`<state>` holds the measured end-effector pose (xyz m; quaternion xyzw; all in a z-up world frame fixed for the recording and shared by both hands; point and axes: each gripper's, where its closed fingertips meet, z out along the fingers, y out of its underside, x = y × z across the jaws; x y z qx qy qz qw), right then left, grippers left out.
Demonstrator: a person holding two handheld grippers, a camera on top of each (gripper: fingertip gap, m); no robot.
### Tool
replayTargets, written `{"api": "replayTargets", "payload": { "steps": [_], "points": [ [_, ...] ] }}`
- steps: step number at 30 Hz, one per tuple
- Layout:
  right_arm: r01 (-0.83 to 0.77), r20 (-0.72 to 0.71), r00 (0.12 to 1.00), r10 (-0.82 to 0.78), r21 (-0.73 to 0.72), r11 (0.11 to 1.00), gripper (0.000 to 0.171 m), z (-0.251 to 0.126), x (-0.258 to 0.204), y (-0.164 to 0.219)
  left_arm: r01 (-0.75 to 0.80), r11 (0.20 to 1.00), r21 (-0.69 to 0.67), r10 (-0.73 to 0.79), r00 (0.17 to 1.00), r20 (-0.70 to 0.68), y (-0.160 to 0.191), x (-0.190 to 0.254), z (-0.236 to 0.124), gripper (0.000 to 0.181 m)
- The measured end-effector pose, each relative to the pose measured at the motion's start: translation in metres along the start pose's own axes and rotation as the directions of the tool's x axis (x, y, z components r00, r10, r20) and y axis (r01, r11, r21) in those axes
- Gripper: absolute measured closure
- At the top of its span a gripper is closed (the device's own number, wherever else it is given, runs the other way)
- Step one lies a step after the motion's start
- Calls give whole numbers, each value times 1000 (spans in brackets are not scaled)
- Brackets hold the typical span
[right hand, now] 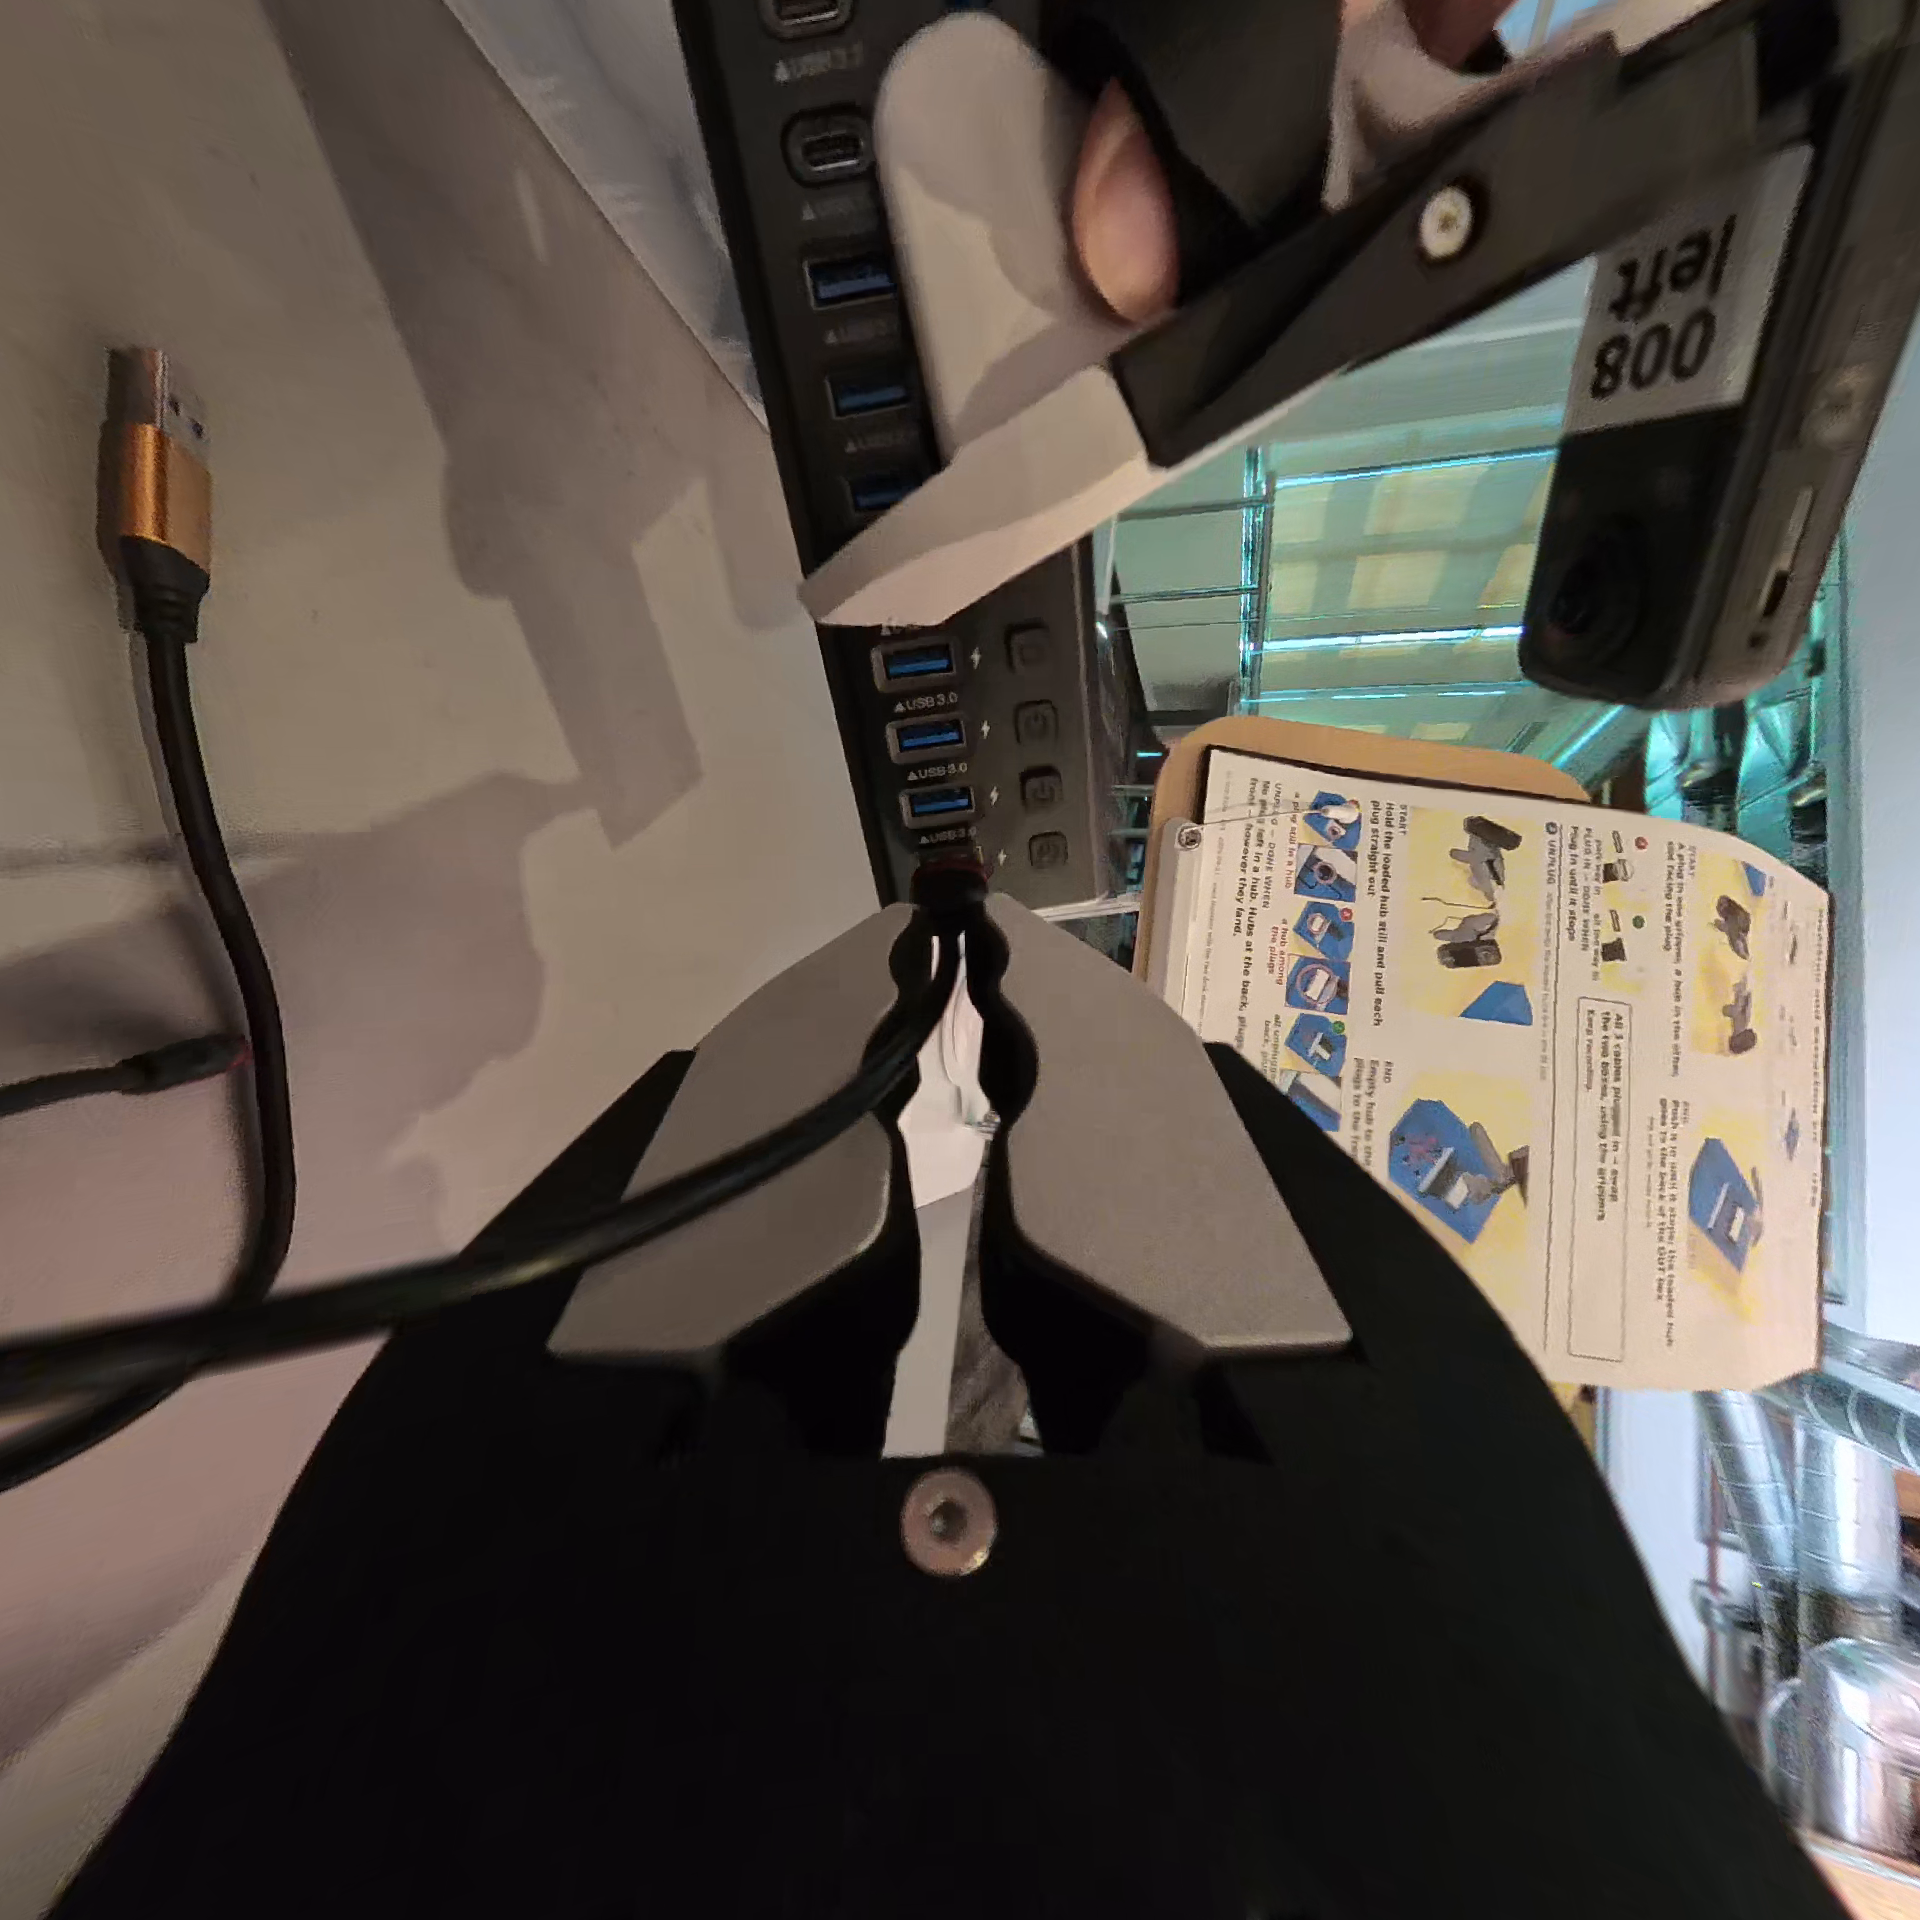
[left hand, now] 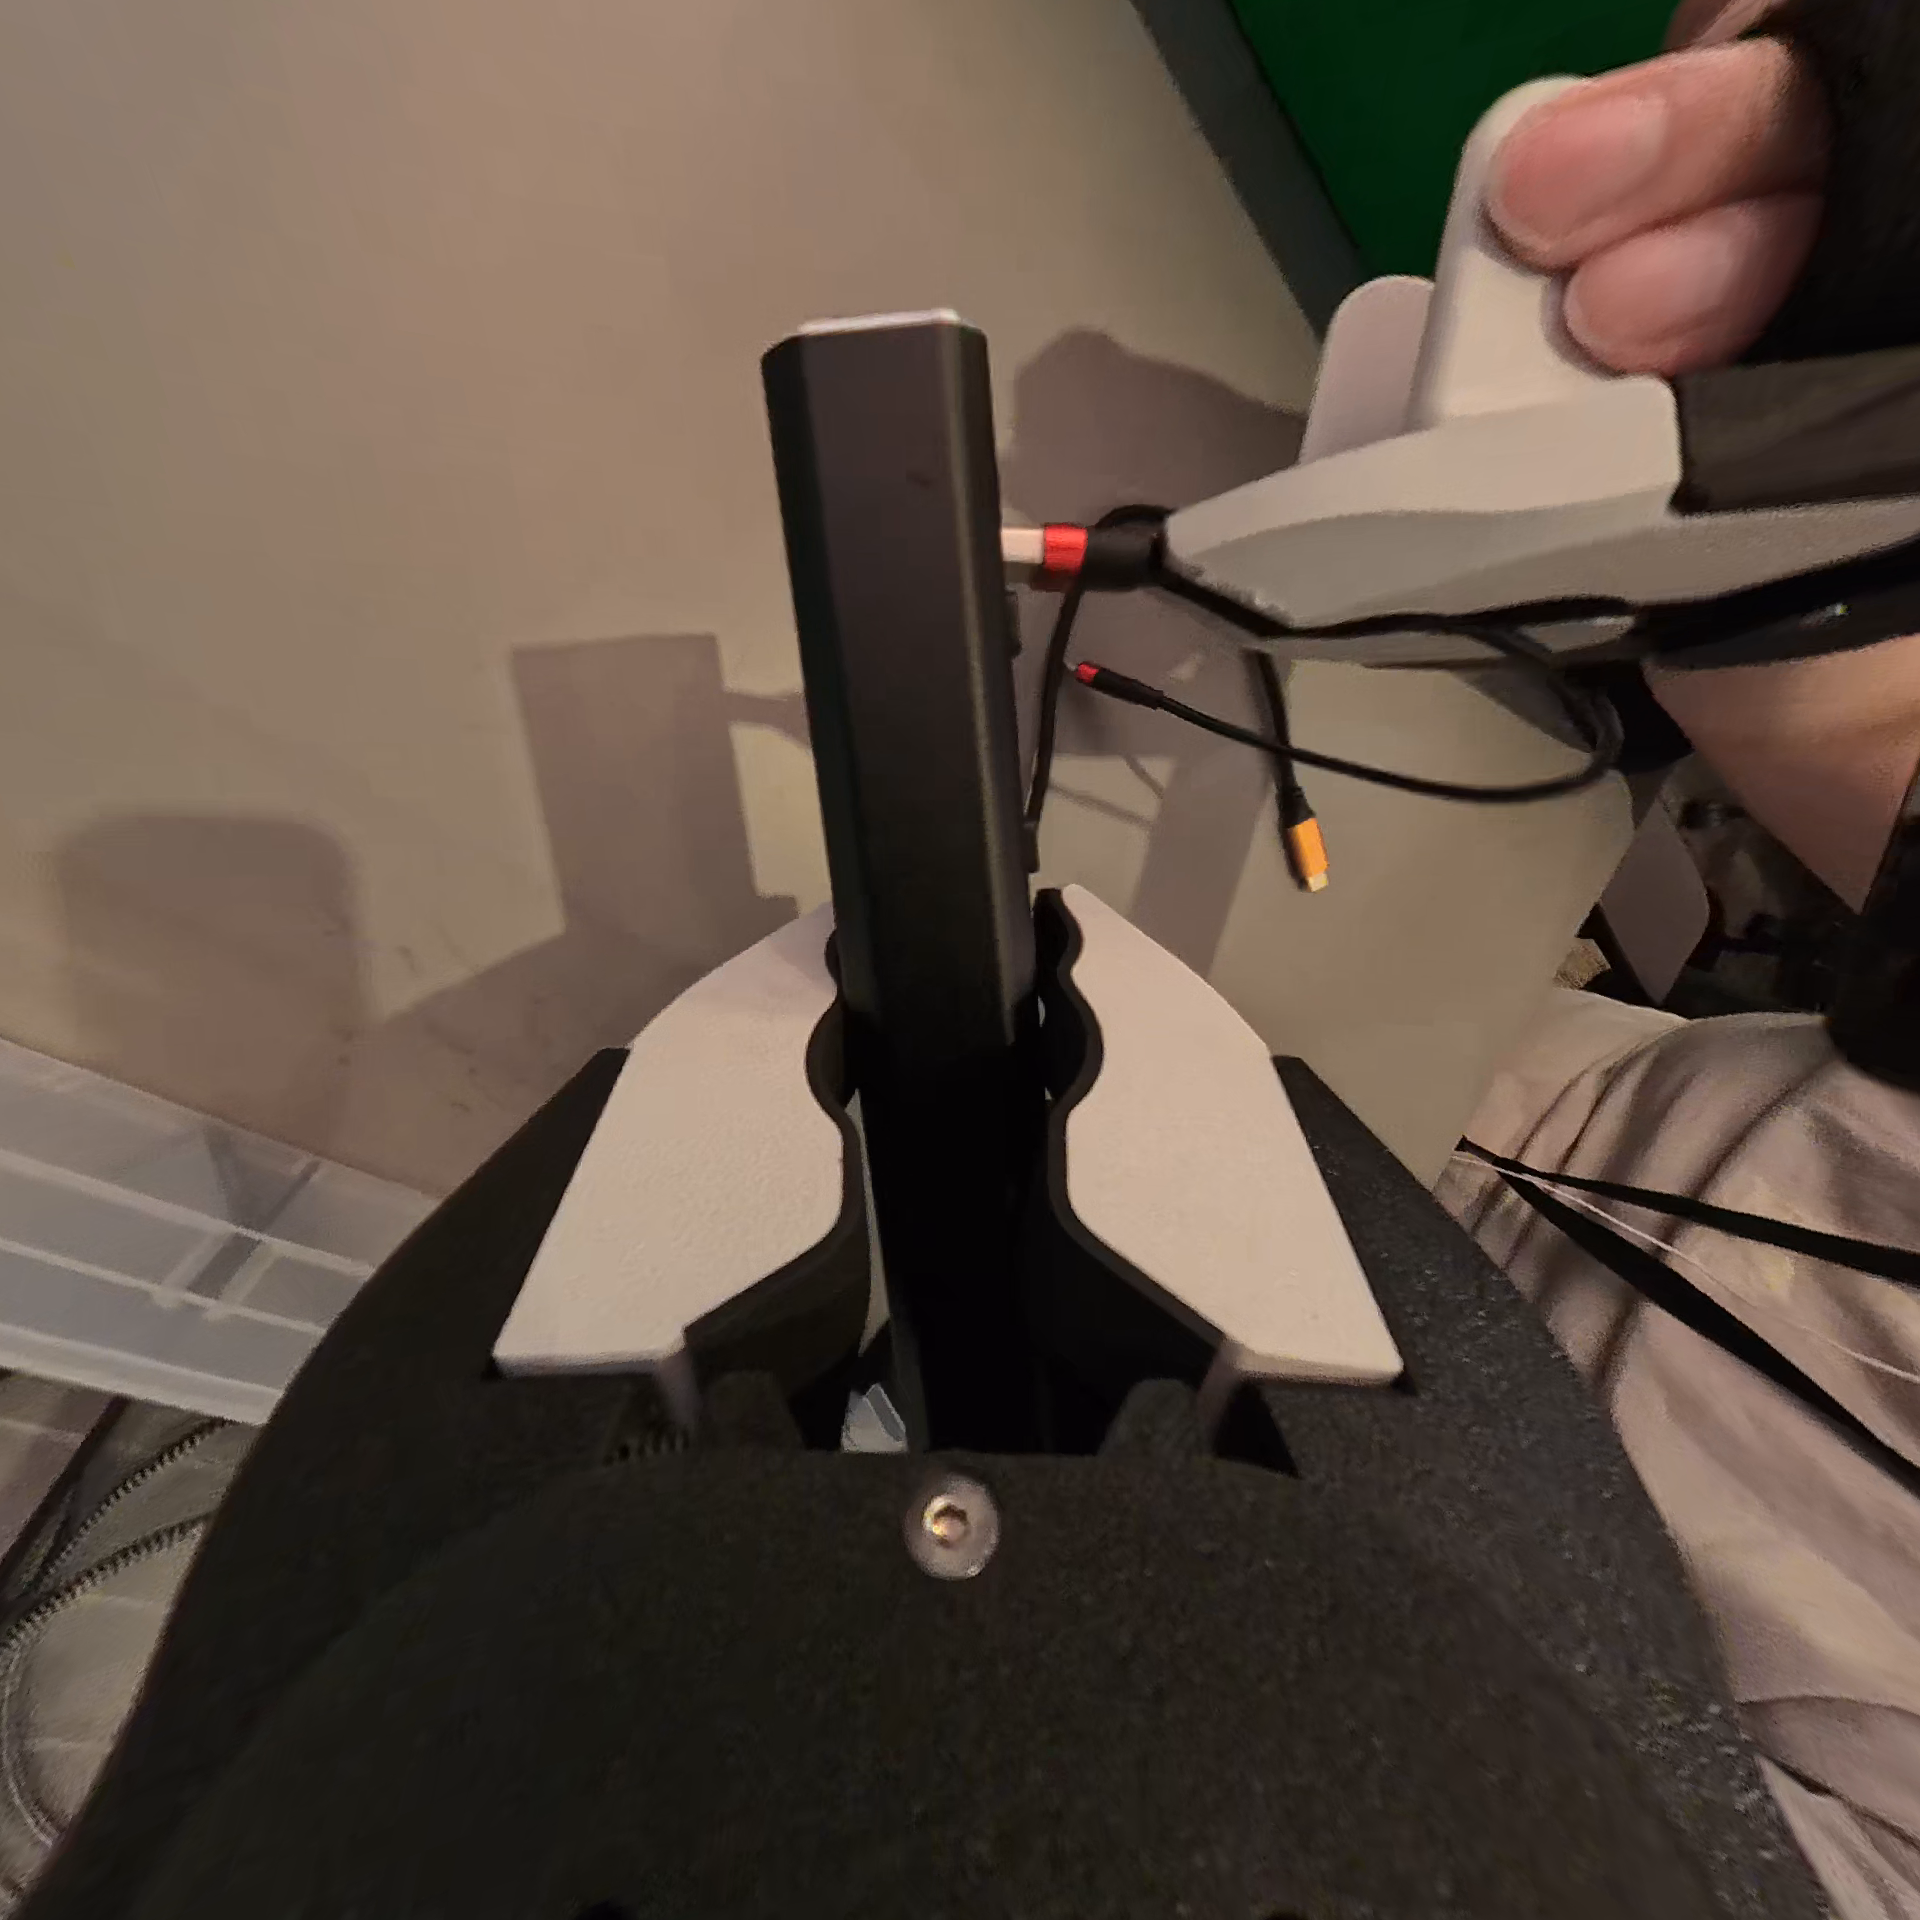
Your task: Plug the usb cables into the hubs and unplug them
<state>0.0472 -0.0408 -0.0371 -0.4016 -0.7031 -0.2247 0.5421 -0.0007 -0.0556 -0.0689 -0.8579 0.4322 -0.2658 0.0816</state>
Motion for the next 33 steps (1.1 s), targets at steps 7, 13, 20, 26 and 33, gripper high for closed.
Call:
{"api": "replayTargets", "payload": {
  "steps": [7,13,20,26,33],
  "points": [
    [-31,55,998,25,105,994,164,-10,-3,2,-118,992,-38,118,993,19,4,5,2,150],
    [-16,58,998,13,66,998,164,-10,-1,3,-173,984,-38,176,980,88,-1,1,2,150],
    [-12,-7,1000,12,18,1000,164,-5,8,2,-171,985,4,170,980,102,-5,-1,-4,150],
    [0,-107,994,-1,-8,1000,163,0,16,3,-150,987,51,146,986,77,-8,-2,-9,149],
    [26,-95,995,-26,-1,1000,163,1,10,0,-196,980,15,193,974,118,-4,-5,-8,149]
  ]
}}
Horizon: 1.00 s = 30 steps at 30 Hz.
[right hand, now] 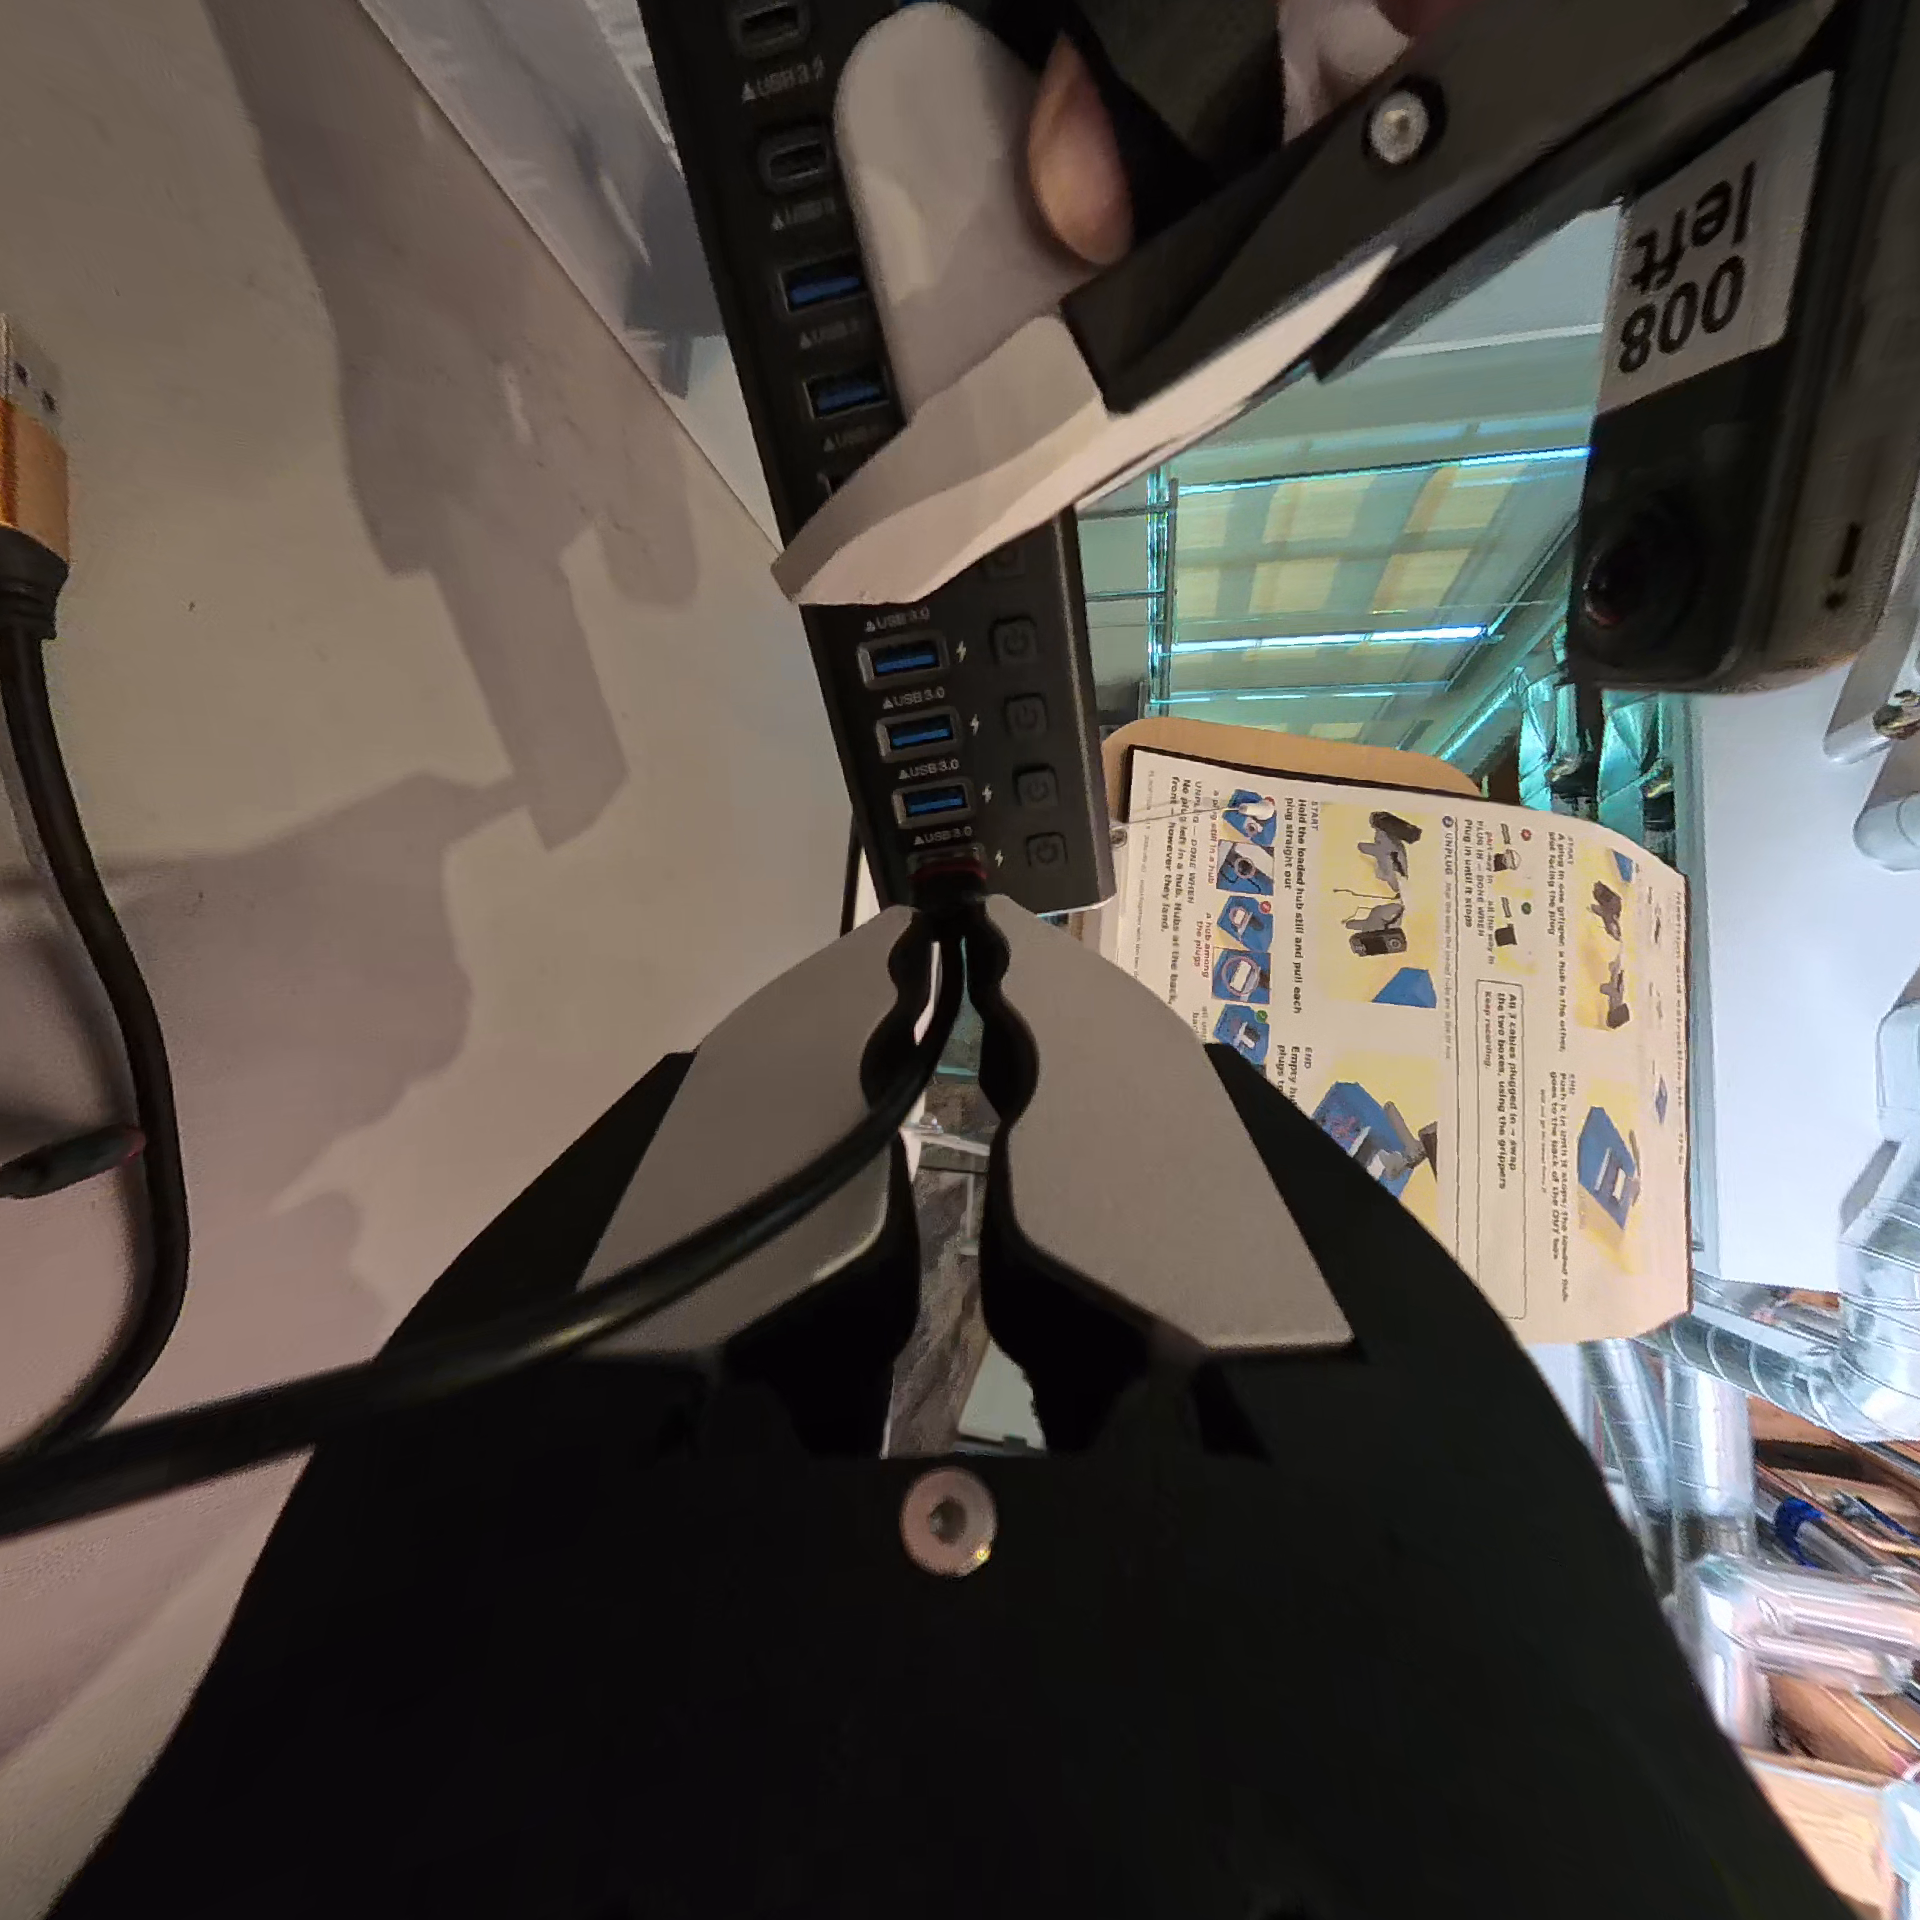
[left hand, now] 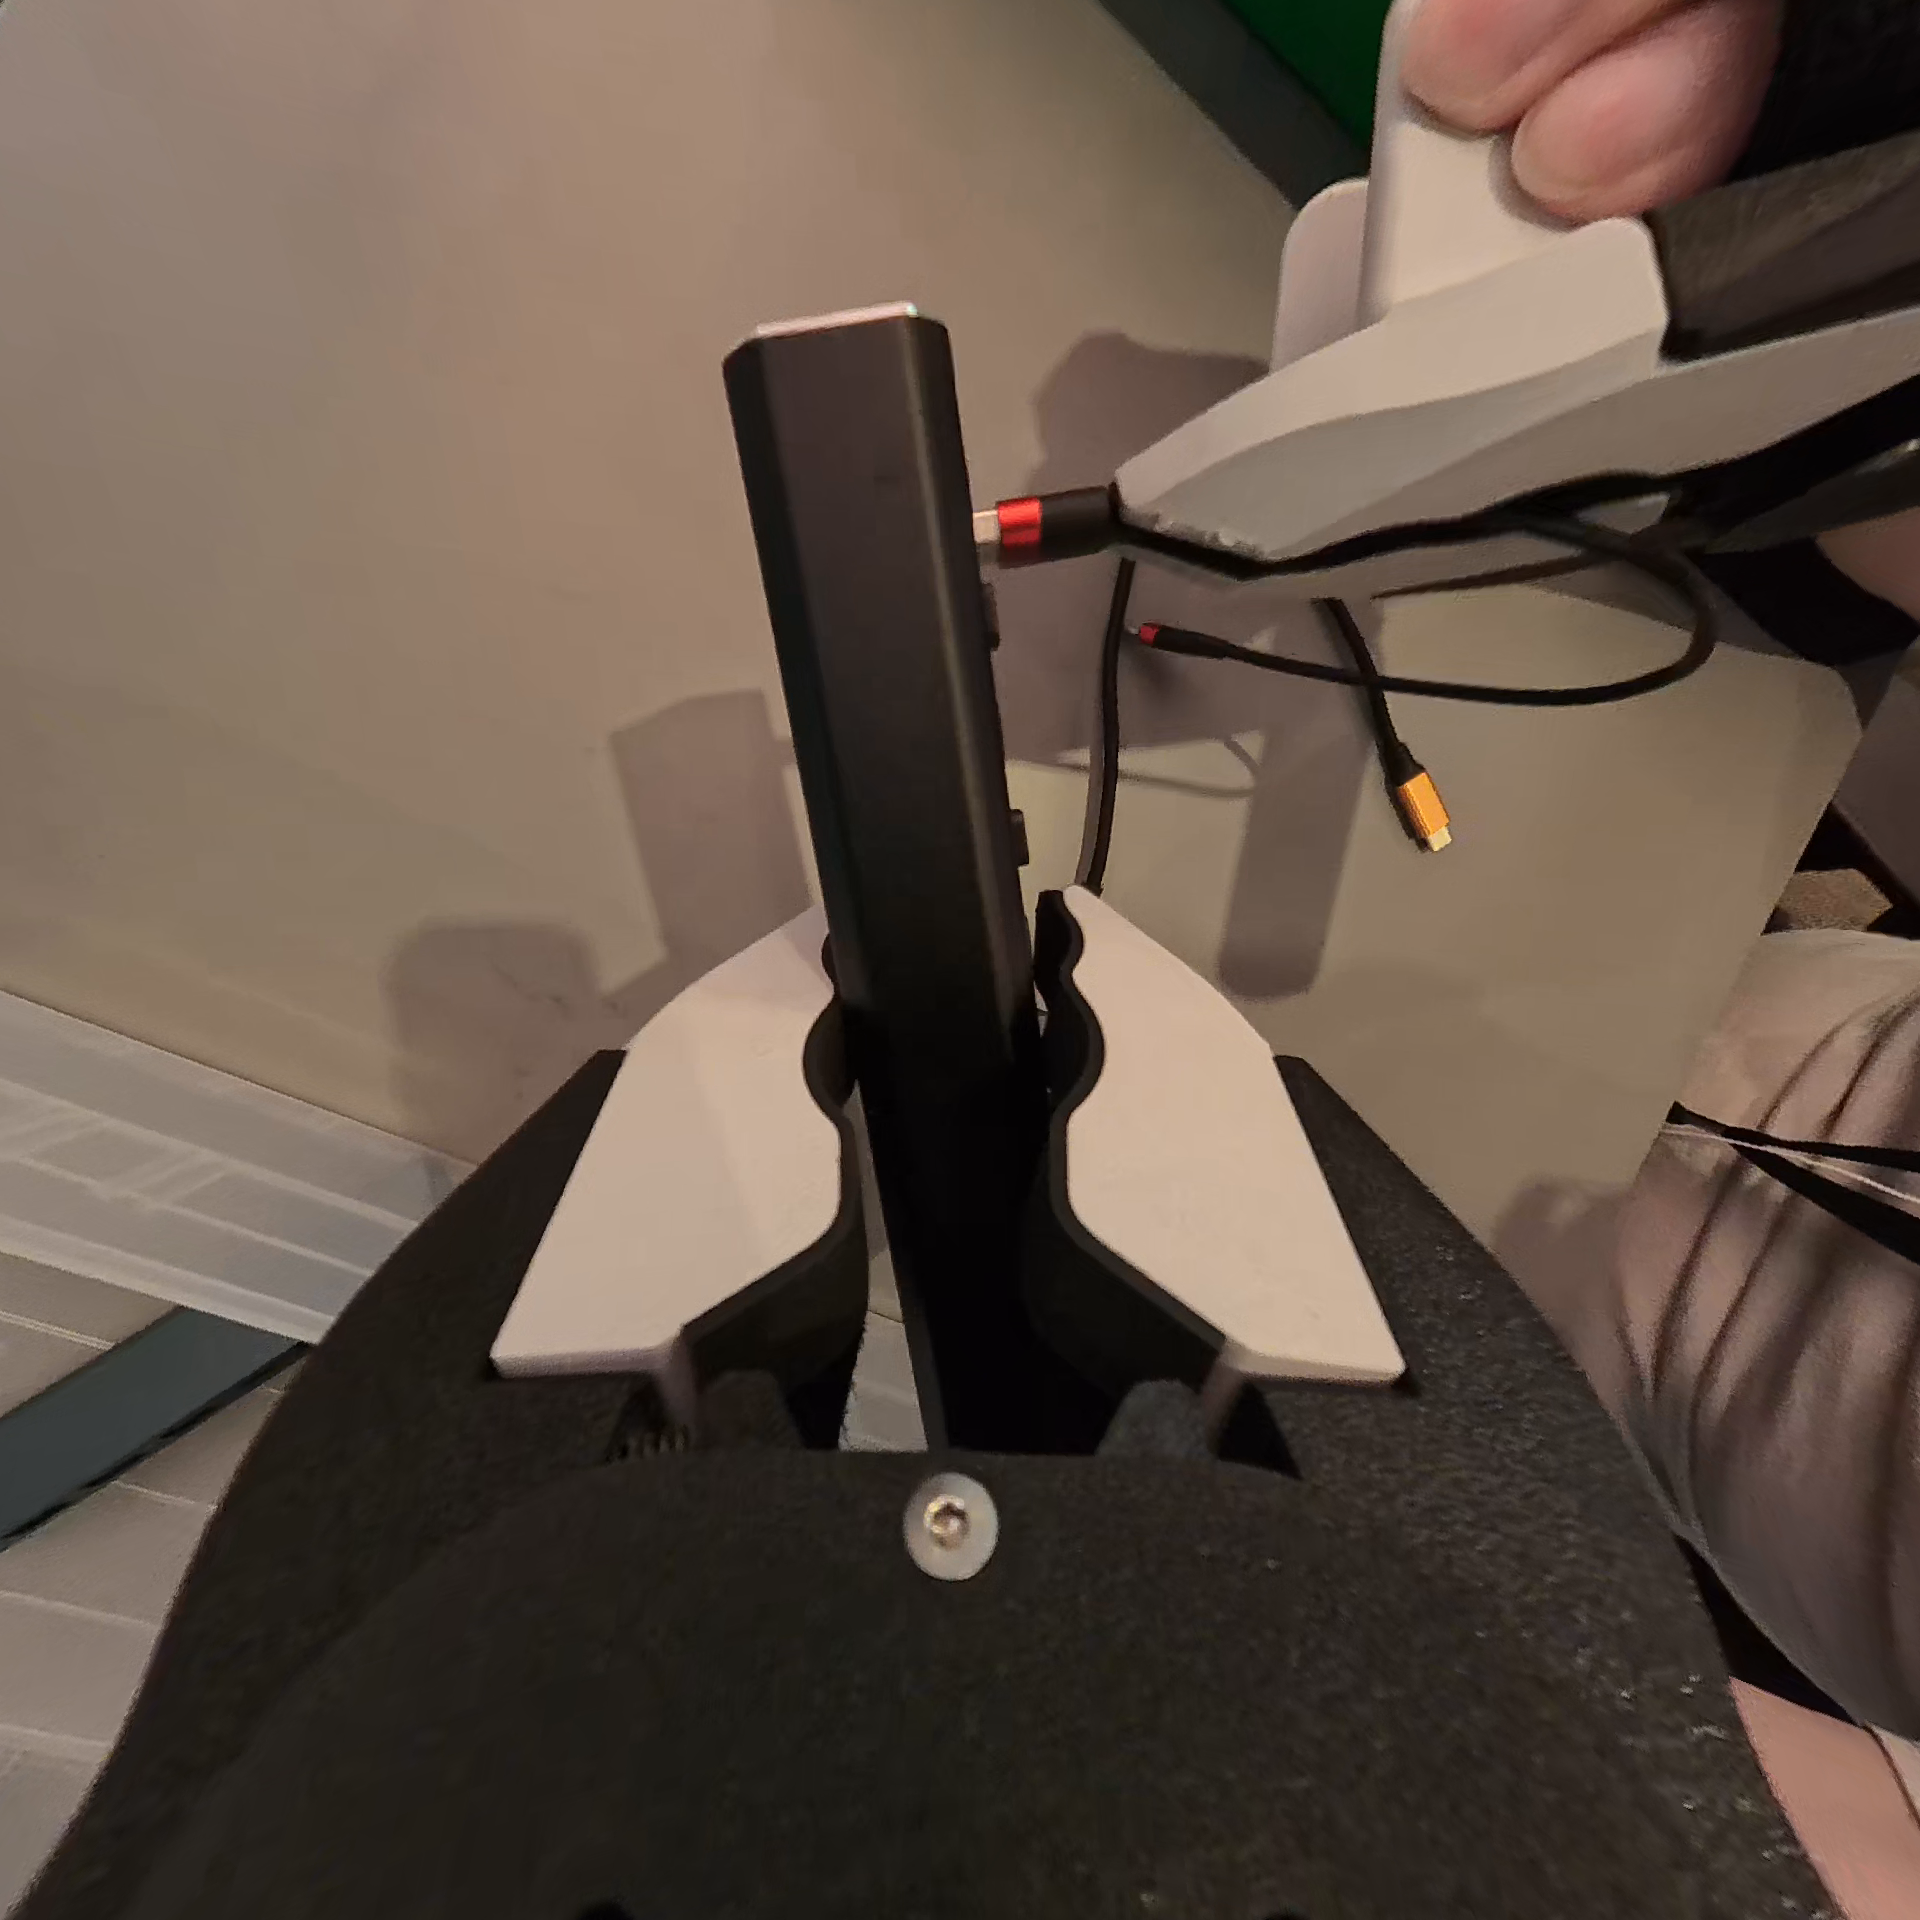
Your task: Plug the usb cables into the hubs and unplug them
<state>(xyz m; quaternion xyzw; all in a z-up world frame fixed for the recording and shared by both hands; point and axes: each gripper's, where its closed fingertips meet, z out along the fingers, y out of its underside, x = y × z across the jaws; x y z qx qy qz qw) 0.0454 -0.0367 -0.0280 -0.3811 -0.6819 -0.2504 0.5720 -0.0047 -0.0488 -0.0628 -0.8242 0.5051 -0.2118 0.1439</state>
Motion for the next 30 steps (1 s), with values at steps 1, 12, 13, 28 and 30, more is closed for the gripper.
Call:
{"api": "replayTargets", "payload": {
  "steps": [1,12,13,28,30],
  "points": [
    [-9,10,1000,9,13,1000,163,-2,0,0,-13,1000,-3,13,1000,1,0,2,0,149],
    [-3,4,1000,3,-12,1000,164,2,-3,1,-17,1000,-1,17,1000,6,1,-2,3,148],
    [-17,-3,1000,17,-15,1000,164,3,-2,1,-12,1000,1,12,1000,4,1,-2,2,148],
    [-226,-218,953,210,-49,973,159,-8,44,27,67,960,272,-60,998,-34,-46,1,-11,150],
    [-265,-250,938,240,-72,961,157,-12,52,35,53,942,332,-50,999,-15,-56,1,-17,150]
  ]
}}
